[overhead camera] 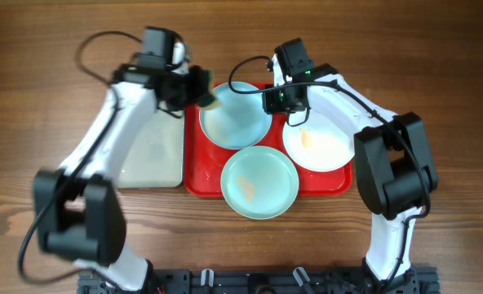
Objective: Clean dirty plates on tray and stack at the side
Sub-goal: 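Return the sponge to the soapy tray with the left gripper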
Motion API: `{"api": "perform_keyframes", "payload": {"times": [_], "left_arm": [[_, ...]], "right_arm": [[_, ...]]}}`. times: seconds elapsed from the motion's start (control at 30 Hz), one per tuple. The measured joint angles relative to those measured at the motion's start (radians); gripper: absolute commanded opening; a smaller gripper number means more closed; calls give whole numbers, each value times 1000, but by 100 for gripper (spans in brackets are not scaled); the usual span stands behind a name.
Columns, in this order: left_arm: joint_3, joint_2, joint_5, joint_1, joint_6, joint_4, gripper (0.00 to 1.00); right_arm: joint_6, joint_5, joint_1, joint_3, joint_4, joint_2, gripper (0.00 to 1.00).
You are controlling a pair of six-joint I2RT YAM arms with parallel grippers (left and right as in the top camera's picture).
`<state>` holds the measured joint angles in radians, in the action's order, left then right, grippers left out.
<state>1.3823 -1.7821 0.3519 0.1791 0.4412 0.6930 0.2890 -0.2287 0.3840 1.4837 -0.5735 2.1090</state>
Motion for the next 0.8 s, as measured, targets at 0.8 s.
{"api": "perform_keyframes", "payload": {"times": [0.8], "left_arm": [[-381, 104, -415, -251, -130, -82, 4]], "right_arm": [[2, -3, 0, -4, 20, 16, 24]]}}
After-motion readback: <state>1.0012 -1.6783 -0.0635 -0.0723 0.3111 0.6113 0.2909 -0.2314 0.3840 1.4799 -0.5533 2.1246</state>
